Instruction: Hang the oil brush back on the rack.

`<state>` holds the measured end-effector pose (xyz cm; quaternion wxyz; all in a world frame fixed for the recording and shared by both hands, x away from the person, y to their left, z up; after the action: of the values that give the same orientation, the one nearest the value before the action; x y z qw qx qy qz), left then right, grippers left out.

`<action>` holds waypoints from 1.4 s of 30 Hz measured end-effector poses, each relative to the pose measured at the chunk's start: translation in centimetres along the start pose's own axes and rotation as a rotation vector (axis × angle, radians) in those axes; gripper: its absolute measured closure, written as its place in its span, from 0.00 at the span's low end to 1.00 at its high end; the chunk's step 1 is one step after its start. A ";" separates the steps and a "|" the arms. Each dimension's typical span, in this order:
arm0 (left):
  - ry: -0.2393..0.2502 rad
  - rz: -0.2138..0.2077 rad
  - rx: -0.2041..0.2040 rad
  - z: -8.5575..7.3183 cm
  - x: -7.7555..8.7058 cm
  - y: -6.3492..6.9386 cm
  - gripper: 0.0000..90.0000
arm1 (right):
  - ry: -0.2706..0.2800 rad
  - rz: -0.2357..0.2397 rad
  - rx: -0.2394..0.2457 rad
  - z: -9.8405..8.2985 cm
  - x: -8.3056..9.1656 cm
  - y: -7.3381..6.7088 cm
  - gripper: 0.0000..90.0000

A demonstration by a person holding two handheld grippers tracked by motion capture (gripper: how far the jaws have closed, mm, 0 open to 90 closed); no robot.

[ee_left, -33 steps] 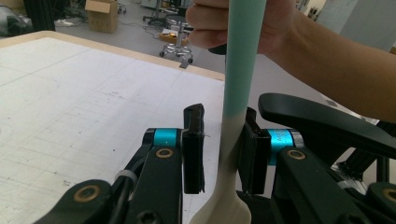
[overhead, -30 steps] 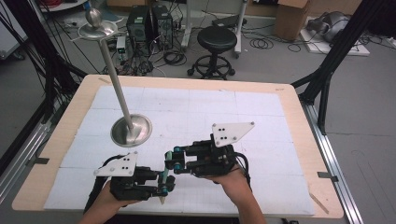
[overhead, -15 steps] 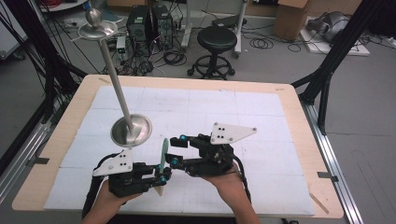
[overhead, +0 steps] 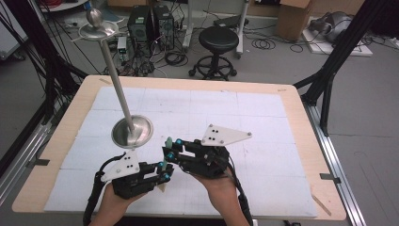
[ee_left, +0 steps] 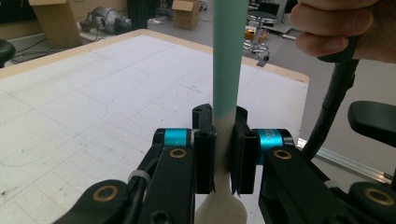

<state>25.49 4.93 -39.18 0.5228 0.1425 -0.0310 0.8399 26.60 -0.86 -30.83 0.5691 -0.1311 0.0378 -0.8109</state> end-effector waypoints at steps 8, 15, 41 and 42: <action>0.064 -0.131 0.038 0.9 0.8 0.4 0.70 | -0.007 0.097 -0.012 0.1 0.4 -0.7 0.92; 0.081 -0.283 0.029 1.1 1.3 1.4 0.81 | 0.014 0.258 0.002 0.1 1.1 -1.1 0.92; 0.163 0.063 0.080 6.3 5.0 -6.5 0.93 | 0.156 -0.403 -0.025 -3.1 10.9 8.4 0.20; 0.163 0.063 0.080 6.3 5.0 -6.5 0.93 | 0.156 -0.403 -0.025 -3.1 10.9 8.4 0.20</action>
<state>30.53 10.94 -32.40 0.4907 0.0935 0.0408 0.8654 30.04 -14.27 -33.69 0.3891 -0.0800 0.0646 -0.9155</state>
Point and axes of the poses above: each handheld gripper's, and its own axes: x roughly backward along the jaws, z roughly out of its top, y roughly to its right, the point moved 10 cm from there along -x, roughly forward along the jaws
